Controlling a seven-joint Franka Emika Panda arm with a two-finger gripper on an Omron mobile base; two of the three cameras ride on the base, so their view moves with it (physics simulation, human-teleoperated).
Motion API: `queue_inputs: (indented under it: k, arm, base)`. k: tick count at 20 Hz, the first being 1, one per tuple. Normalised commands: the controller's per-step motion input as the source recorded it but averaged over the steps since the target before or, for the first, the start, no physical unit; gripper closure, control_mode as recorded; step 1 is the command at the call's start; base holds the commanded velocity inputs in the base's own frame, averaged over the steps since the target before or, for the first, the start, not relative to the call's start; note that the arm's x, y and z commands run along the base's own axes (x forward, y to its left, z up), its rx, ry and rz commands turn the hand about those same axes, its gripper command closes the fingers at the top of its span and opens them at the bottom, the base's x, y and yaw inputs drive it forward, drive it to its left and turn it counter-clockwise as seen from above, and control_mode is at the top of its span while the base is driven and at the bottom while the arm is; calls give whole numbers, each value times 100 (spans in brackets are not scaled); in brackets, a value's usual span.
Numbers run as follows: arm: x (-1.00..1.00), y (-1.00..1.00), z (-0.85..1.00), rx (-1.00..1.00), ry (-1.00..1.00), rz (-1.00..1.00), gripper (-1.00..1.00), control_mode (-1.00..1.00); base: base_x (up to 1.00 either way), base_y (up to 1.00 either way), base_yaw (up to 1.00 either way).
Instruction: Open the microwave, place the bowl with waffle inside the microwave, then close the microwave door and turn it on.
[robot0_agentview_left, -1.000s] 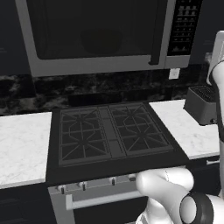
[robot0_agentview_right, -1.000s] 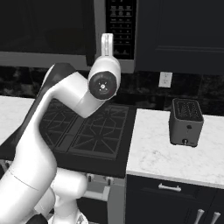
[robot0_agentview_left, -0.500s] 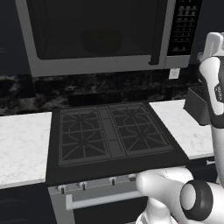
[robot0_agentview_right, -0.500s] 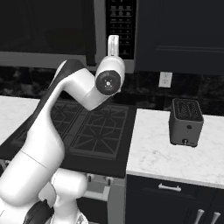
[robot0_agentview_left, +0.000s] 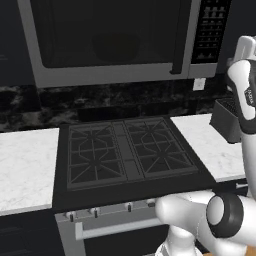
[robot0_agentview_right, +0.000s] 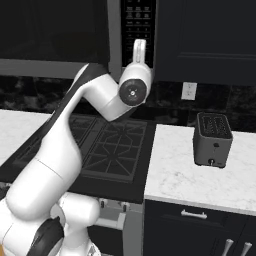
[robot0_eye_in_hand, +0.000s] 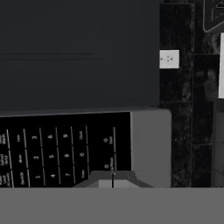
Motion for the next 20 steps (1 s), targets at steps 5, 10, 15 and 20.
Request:
queue_inputs:
  k: [5,10,15,20]
  arm:
    - [24,1,0,1,0,0,100,-100]
    - [47,7,0,0,0,0,100,-100]
    - [58,12,0,0,0,0,100,-100]
    - [62,1,0,0,0,0,100,-100]
  base:
    - [0,0,0]
    - [0,0,0]
    - [0,0,0]
    - [0,0,0]
